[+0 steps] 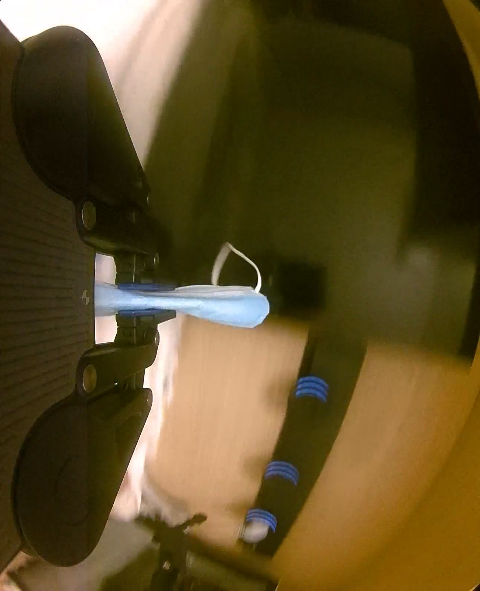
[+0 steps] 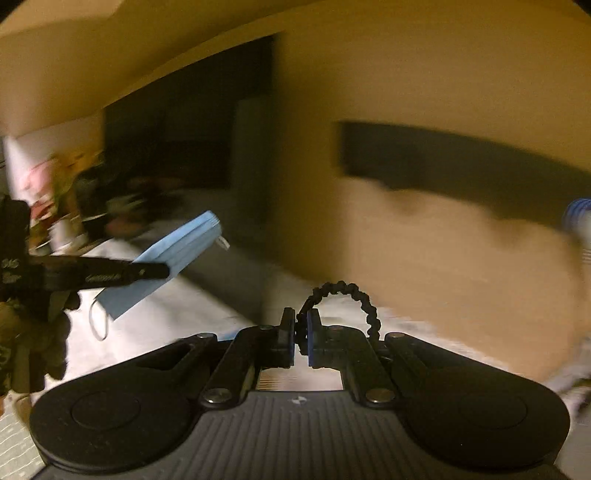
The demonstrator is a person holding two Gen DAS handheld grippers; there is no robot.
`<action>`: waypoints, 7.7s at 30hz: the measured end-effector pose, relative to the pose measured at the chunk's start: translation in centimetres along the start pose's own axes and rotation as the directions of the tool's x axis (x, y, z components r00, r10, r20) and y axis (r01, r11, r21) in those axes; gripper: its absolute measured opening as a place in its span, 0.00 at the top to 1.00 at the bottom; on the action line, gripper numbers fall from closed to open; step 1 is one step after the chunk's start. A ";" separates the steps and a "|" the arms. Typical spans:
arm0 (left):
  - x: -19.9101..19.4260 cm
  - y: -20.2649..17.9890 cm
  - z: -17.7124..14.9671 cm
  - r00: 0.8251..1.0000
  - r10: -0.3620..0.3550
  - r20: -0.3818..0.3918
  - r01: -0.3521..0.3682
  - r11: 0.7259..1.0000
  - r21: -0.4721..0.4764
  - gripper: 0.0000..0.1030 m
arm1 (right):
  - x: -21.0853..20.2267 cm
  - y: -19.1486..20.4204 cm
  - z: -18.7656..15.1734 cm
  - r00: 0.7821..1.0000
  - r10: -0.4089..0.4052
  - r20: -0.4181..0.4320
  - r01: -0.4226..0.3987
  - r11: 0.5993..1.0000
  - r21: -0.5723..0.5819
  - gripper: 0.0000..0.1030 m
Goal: Organize soft objects
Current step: 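Lower the mask and bracelet into the pink box and open both tools, then reach the left tool to the yellow funnel rim and close on it, then grasp the cotton-swab pack with the right tool while the left tool lifts the funnel, then lower the funnel and swab pack into the pink box and open both tools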
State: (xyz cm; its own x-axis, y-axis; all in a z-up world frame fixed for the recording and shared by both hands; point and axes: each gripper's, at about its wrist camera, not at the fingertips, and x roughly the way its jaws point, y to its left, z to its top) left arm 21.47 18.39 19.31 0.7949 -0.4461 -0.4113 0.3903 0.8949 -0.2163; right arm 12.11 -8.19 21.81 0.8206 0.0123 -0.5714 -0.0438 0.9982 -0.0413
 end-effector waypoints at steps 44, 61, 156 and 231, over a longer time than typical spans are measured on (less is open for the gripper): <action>5.5 -14.3 -11.9 0.946 -0.148 -0.290 0.147 0.989 -0.025 0.79 | 7.0 -15.5 -13.4 0.928 0.135 -0.346 0.073 0.848 0.524 0.70; -1.1 -4.5 -13.8 0.972 0.046 -0.232 -0.075 0.990 -0.121 0.79 | 7.7 -15.1 -13.8 0.897 -0.158 -0.413 0.292 0.913 0.286 0.73; -8.3 13.5 -12.3 0.987 0.126 -0.098 -0.156 0.900 -0.407 0.88 | 28.9 10.4 -7.2 0.694 -0.066 -0.717 0.014 0.997 -0.079 0.29; 1.0 -8.6 -14.7 0.910 -0.228 -0.347 0.217 0.974 -0.071 0.66 | 10.5 -16.8 -14.6 0.858 -0.058 -0.510 0.279 0.886 0.370 0.29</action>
State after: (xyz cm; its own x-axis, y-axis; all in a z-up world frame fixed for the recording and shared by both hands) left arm 12.10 10.05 7.76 0.4729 -0.6142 -0.6317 0.5194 0.7735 -0.3632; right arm 13.09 -25.68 4.53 0.4165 -0.0773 -0.9058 0.4010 0.9098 0.1068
